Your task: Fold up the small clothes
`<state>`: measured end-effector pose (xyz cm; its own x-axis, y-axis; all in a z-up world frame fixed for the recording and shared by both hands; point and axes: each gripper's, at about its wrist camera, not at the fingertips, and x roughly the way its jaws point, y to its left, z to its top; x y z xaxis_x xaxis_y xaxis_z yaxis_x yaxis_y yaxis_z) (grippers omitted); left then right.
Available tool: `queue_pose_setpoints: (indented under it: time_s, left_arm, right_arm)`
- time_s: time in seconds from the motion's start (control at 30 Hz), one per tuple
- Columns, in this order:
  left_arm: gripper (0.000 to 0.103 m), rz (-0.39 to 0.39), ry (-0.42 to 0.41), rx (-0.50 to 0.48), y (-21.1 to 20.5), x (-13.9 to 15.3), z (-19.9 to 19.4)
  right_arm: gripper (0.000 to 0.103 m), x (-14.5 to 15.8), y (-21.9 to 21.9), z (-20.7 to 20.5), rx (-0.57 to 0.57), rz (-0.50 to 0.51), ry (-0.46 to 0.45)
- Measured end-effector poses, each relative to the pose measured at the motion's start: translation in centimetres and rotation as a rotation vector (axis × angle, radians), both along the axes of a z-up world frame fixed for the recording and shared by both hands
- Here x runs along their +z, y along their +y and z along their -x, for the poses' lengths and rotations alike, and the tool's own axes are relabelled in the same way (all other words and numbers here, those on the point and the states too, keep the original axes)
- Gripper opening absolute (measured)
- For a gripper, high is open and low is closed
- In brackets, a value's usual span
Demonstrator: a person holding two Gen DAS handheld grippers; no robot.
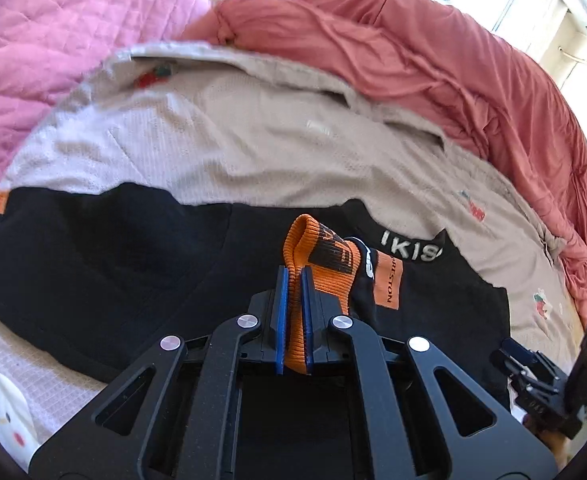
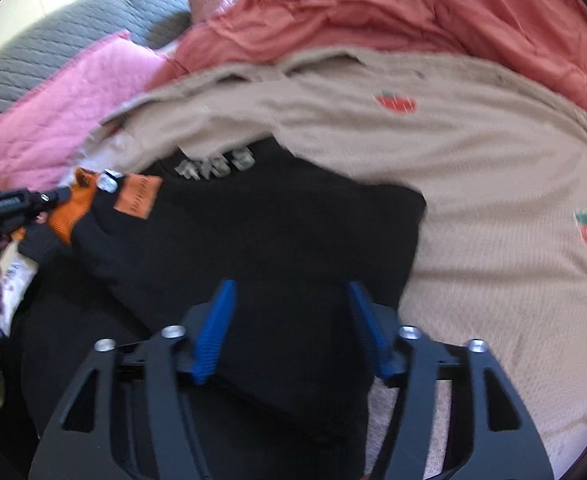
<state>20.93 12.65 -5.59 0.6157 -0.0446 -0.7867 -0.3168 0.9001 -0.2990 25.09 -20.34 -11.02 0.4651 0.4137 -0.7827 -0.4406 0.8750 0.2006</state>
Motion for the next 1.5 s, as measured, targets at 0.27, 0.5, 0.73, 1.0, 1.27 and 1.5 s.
queue_pose_setpoints:
  time_s: [0.27, 0.5, 0.73, 1.0, 1.27, 1.5]
  left_arm:
    - [0.002, 0.004, 0.071, 0.097, 2.6, -2.7, 1.3]
    - [0.010, -0.090, -0.026, -0.043, -1.6, 1.8, 1.0]
    - [0.038, -0.136, 0.109, -0.199, -6.6, -1.9, -1.0]
    - [0.039, -0.125, 0.129, -0.211, -5.8, -4.8, -0.1]
    - [0.051, -0.131, 0.107, -0.207, -5.9, -2.5, 0.5]
    - [0.084, -0.175, 0.088, -0.218, -6.0, -1.0, 1.1]
  right_arm:
    - [0.064, -0.8, 0.5, 0.3, 0.028, 0.034, 0.015]
    - [0.069, 1.8, 0.6, 1.1, 0.032, 0.001, -0.066]
    - [0.069, -0.5, 2.5, 1.8, 0.093, 0.068, 0.017]
    - [0.070, -0.9, 2.6, 1.7, 0.090, 0.067, 0.038]
    - [0.085, 1.5, 2.6, 2.5, 0.092, -0.002, -0.026]
    - [0.097, 3.0, 2.6, 3.8, 0.089, -0.010, -0.091]
